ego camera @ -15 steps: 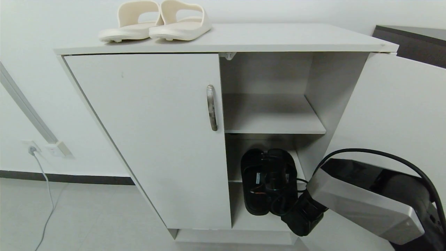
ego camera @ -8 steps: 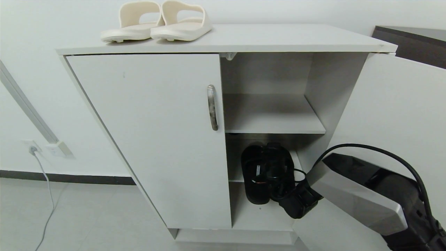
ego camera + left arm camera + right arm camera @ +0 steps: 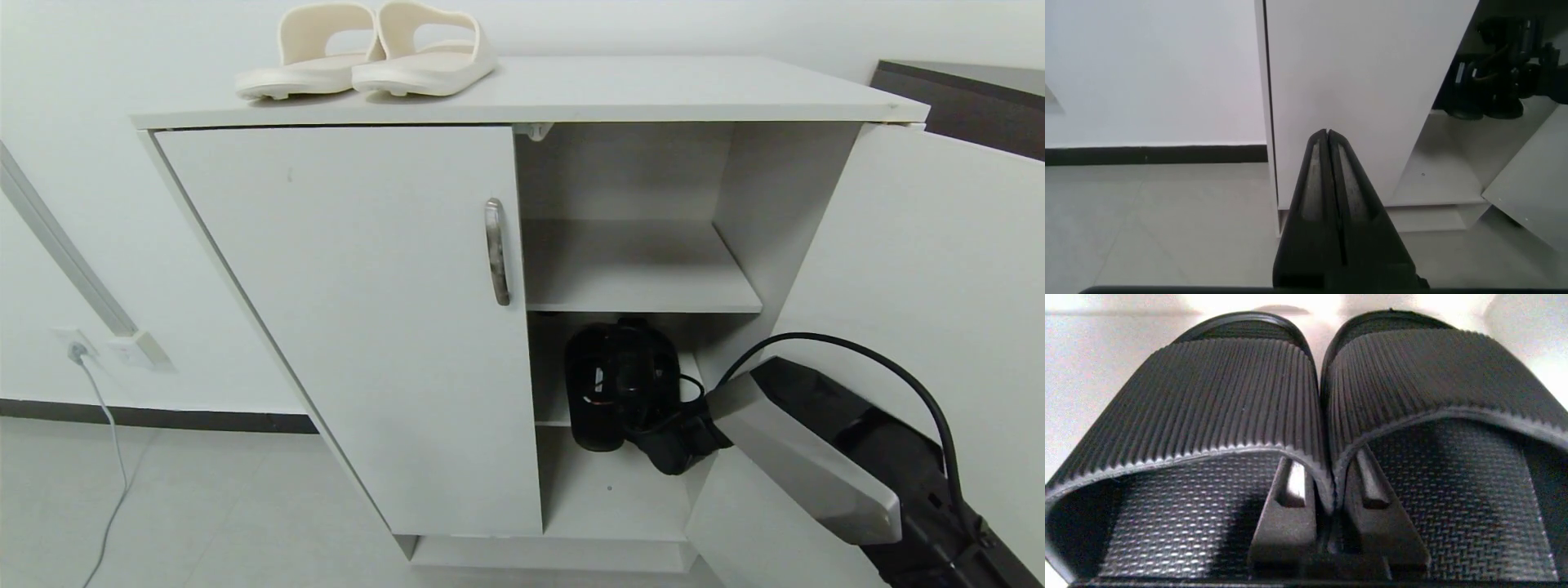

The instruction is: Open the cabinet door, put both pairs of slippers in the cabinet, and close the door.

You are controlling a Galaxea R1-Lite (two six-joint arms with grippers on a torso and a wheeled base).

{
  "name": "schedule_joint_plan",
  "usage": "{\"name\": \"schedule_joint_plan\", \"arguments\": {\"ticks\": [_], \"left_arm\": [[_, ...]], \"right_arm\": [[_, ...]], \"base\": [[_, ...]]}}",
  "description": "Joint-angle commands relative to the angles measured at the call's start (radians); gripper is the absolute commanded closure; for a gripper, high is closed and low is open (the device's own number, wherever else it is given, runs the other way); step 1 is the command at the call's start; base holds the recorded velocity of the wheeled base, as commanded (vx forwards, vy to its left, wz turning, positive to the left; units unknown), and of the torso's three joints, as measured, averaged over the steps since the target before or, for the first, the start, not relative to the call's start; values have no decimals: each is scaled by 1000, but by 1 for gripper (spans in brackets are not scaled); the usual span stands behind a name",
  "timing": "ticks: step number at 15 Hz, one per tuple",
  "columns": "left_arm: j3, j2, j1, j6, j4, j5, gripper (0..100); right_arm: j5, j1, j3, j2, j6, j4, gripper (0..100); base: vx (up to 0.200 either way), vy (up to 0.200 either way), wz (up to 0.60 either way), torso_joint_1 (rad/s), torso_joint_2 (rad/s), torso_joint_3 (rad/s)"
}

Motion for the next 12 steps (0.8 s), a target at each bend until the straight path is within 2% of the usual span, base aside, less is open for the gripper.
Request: {"name": "schedule_joint_plan", "arguments": {"ticks": [1,5,12], "left_arm": [[0,1,-1,0,0,0,100],[0,1,1,0,-1,2,100],[0,1,1,0,0,2,100]], "right_arm": [[-1,-6,-102,45,-1,42,100],[-1,-23,-211,90,-17,77,100],[16,-41,-246,99,-18,116,100]], "base": [[0,0,0,0,0,0],[0,0,0,0,0,0],[0,0,0,0,0,0]]}}
